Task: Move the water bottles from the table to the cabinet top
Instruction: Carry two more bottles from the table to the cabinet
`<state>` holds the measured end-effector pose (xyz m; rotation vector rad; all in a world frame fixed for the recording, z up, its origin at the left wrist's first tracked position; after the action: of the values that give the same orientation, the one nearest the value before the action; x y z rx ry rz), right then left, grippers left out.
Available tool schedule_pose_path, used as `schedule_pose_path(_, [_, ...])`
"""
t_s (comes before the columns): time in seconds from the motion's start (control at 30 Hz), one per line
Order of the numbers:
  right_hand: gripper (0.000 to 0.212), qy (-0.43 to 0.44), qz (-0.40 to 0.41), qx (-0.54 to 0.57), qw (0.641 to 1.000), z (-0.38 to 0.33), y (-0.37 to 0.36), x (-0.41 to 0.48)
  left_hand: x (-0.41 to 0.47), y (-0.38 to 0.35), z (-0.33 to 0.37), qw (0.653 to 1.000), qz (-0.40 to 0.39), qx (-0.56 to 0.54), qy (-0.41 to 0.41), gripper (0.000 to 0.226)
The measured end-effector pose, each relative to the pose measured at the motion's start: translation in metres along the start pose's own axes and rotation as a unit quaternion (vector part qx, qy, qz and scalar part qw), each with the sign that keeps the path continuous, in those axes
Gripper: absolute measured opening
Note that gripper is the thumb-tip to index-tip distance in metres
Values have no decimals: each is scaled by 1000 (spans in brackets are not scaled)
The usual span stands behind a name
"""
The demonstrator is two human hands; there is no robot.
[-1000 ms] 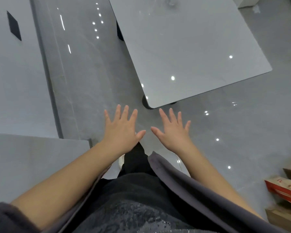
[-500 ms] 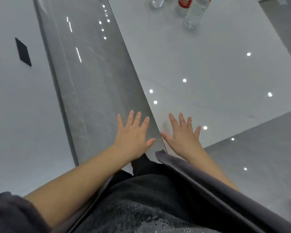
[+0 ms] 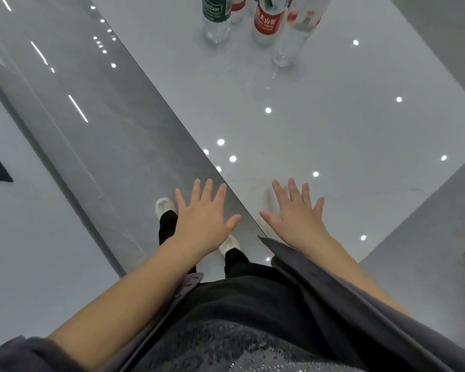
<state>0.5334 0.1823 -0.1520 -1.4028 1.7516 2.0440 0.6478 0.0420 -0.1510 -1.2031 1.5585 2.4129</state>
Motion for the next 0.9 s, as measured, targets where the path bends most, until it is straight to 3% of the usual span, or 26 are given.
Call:
schedule_pose_path(0.4, [74, -83, 23, 121, 989, -141, 61, 71, 89, 125, -124, 993, 9, 84, -85, 77])
schedule_pose_path(0.9, [76, -146, 51, 204, 967, -159, 161, 200, 242, 235, -150, 975, -3, 169, -141, 75])
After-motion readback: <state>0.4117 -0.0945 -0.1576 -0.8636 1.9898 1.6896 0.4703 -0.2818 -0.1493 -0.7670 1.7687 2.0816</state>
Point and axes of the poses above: each hand's wrist, its own x-axis towards the middle knuckle, its own y-axis out of the back of the hand, z = x × y, the point moved 7 cm from there along x, towards the middle knuckle, and after that the axes turned 1 degree about y, right-handed, at the moved point
